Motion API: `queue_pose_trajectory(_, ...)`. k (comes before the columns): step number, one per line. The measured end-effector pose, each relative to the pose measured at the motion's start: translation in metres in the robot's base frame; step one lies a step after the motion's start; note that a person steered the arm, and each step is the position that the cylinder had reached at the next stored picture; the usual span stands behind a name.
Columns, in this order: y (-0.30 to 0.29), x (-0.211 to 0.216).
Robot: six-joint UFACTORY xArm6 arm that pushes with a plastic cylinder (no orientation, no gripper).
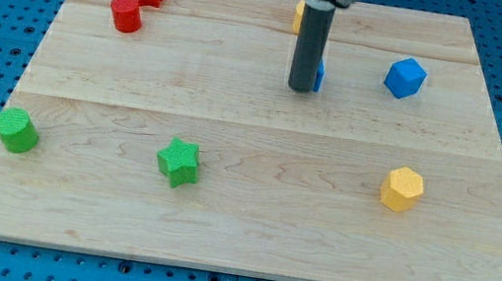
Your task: Push the blue triangle to top right
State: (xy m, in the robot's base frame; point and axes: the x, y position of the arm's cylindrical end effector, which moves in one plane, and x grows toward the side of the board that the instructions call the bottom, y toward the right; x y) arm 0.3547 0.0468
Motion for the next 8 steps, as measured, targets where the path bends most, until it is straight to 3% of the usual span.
queue_pose_trajectory(1, 0.017, -0.046)
queue_pose_trajectory(2, 0.078, -0.048)
queue_pose_trajectory(3, 0.087, -0.076)
queue_pose_trajectory(4, 0.075, -0.063)
queue_pose_trajectory(6, -0.009, -0.059)
queue_pose_trajectory(8, 0.062, -0.065)
